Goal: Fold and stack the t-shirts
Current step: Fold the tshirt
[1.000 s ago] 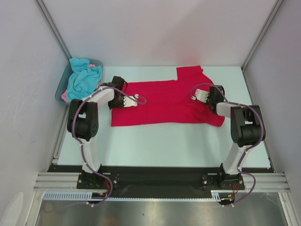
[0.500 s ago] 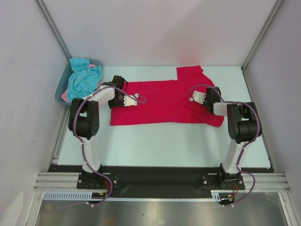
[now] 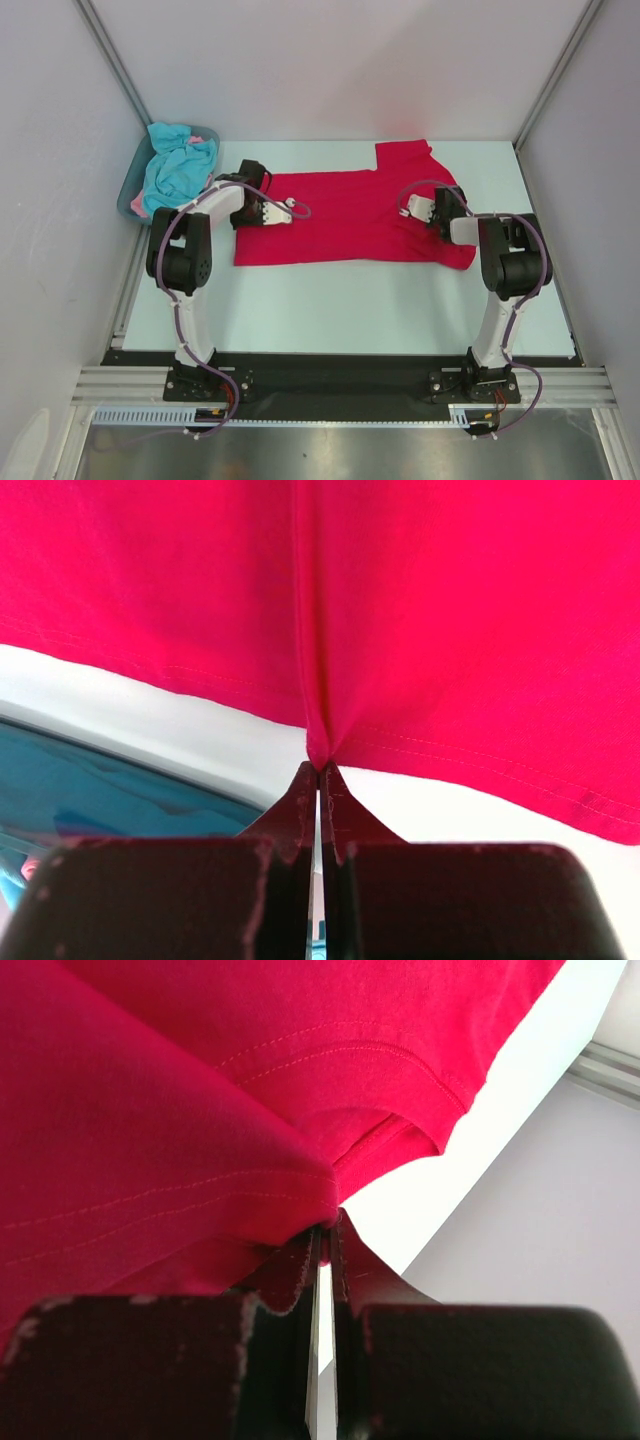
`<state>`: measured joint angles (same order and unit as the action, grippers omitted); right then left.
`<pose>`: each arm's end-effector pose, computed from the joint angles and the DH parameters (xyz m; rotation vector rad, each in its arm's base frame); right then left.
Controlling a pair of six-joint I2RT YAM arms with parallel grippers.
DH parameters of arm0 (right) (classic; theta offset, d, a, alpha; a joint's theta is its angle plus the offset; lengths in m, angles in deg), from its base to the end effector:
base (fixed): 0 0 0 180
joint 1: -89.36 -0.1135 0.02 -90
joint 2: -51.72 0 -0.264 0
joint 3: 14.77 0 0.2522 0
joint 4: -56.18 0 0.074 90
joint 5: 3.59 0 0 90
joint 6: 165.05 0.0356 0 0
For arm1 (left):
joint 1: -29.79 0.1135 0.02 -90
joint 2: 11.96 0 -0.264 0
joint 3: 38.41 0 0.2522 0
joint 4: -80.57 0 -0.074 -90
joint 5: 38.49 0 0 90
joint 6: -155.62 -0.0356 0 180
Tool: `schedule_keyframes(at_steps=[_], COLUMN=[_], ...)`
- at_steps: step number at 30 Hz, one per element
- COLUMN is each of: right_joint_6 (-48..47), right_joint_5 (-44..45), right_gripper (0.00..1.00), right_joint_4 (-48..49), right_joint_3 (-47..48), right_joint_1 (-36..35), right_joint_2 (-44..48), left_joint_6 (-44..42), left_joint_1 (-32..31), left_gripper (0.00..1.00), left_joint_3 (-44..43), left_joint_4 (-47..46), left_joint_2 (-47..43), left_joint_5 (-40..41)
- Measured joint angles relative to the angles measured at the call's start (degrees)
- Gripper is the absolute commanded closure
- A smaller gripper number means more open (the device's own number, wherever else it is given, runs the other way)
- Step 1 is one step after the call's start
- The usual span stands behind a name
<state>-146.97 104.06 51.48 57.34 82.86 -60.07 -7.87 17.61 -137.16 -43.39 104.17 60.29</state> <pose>0.3880 0.0333 0.1221 -1.4454 2.0283 -0.8895 0.4001 -0.0808 0.1705 1.9763 2.1800 0.4129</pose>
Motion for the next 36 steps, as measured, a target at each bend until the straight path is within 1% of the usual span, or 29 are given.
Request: schedule_keyframes(at_steps=[8,10,12,13,14,15,16,17,20,21,22,23,25,26,28,29,30,32,36], right_joint_6=[0.33,0.37,0.42,0.42,0.17,0.48,-0.04,0.37,0.63,0.63,0.72,0.83,1.05,1.22,1.64,1.9,2.01,2.51,3.26], right_joint_5=[0.35,0.57,1.09,1.46,2.12,2.62,3.56,3.8,4.15,4.35,4.44,4.48,4.57,4.59,4.52,4.42,4.39,4.31,3.89], right_gripper=[1.0,0.95,0.81,0.7,0.58,0.41,0.35,0.27,0.19,0.18,0.17,0.16,0.16,0.15,0.15,0.15,0.15,0.14,0.14], right_joint_4=[0.07,0.04,0.07,0.07,0.31,0.66,1.42,1.92,1.92,1.79,1.68,1.53,1.25,1.09,0.59,0.15,-0.11,-0.96,-2.58], right_joint_3=[0.42,0.5,0.7,0.83,0.94,1.25,1.6,2.16,3.43,3.65,3.8,3.91,4.13,4.17,4.31,4.35,4.37,4.37,4.37], right_joint_1=[-0.07,-0.17,-0.37,-0.55,-0.74,-0.85,-0.94,-0.94,-0.96,-0.98,-1.01,-1.01,-1.03,-1.05,-1.11,-1.2,-1.31,-1.57,-1.86], right_joint_2=[-0.39,-0.48,-0.76,-0.96,-1.09,-1.14,-1.14,-1.11,-1.05,-1.07,-1.05,-1.05,-1.03,-1.01,-0.79,-0.63,-0.55,-0.13,0.74], left_joint_6=[0.0,0.0,0.0,0.0,0.0,0.0,0.0,0.0,0.0,0.0,0.02,0.0,-0.09,0.0,-0.02,-0.02,-0.26,-0.39,-0.39], left_joint_1=[0.0,0.0,0.0,0.0,0.0,0.0,0.0,0.0,0.0,0.0,0.0,0.0,-0.02,0.0,0.0,0.0,0.0,-0.04,0.11], left_gripper=[1.0,1.0,1.0,1.0,1.0,0.99,1.0,1.0,0.99,0.97,0.93,0.84,0.77,0.7,0.64,0.19,0.01,0.0,0.0], left_joint_3=[-1.11,-1.18,-1.36,-1.4,-1.4,-1.42,-1.53,-1.73,-2.14,-2.29,-2.51,-2.67,-2.93,-3.08,-3.37,-3.39,-3.41,-4.07,-4.46], left_joint_4=[0.02,0.02,0.0,-0.04,-0.02,0.0,0.0,0.0,0.0,0.02,0.13,0.11,0.11,0.07,0.02,-0.04,-0.02,-0.68,-1.09], left_joint_2=[0.9,1.33,2.03,2.4,2.75,3.1,3.45,3.78,4.35,4.48,4.61,4.7,4.9,5.05,5.38,5.51,5.6,5.62,5.7], left_joint_5=[0.37,0.76,1.22,1.33,1.42,1.49,1.57,1.64,1.79,1.86,1.99,2.12,2.62,3.04,3.54,3.8,4.04,5.99,6.8])
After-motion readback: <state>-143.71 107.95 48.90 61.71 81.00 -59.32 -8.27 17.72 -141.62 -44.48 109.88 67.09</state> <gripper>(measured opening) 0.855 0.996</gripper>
